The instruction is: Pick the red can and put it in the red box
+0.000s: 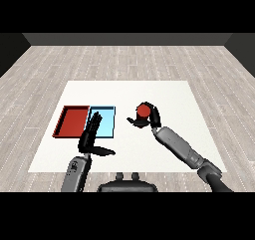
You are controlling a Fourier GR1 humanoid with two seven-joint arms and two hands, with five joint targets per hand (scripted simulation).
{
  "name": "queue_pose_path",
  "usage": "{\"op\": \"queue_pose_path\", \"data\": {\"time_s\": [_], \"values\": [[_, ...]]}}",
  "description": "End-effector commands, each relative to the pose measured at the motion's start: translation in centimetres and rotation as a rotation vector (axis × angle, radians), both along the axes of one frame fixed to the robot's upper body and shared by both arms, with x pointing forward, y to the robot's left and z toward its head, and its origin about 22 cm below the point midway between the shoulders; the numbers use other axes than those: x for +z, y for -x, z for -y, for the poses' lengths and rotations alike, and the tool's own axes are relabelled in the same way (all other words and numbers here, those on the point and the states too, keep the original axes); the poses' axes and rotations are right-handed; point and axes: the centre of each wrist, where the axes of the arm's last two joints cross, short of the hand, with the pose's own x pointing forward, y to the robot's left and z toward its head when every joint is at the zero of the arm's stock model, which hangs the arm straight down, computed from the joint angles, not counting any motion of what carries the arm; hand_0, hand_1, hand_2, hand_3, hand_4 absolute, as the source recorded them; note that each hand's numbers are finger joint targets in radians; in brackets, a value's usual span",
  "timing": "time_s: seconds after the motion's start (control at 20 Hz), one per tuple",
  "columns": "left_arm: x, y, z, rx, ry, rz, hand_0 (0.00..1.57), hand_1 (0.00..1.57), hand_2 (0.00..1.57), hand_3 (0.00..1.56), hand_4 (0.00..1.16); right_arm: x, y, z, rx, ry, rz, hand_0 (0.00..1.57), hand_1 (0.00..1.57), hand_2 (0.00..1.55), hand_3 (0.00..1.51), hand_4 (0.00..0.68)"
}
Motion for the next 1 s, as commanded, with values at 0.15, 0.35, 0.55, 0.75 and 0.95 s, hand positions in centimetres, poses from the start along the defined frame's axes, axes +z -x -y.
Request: {"op": "queue_pose_path", "data": {"time_s": [0.15,0.35,0.55,0.75,0.95], "values": [[1.4,-1.4,2.7,-0.020,-0.055,-0.048,0.00,0.00,0.00,0.00,0.00,2.2,3.9,3.8,-0.023,0.003,0.083,1.50,1.50,1.45,1.40,0.589],[0.7,-2.8,5.9,-0.042,-0.083,-0.055,0.00,0.00,0.00,0.00,0.00,3.8,2.8,1.1,0.004,-0.029,0.103,1.50,1.50,1.46,1.39,0.584],[1.4,-3.1,7.3,-0.074,-0.092,-0.079,0.00,0.00,0.00,0.00,0.00,5.5,3.1,2.1,0.016,0.007,0.131,1.51,1.51,1.47,1.40,0.576],[1.4,-5.2,8.8,-0.115,-0.064,-0.133,0.00,0.00,0.00,0.00,0.00,4.2,4.6,0.4,0.021,0.009,0.150,1.49,1.49,1.45,1.38,0.562],[-0.4,-5.7,8.6,-0.100,-0.077,-0.157,0.00,0.00,0.00,0.00,0.00,5.2,3.3,-0.3,0.049,-0.013,0.121,1.49,1.49,1.45,1.38,0.537]]}}
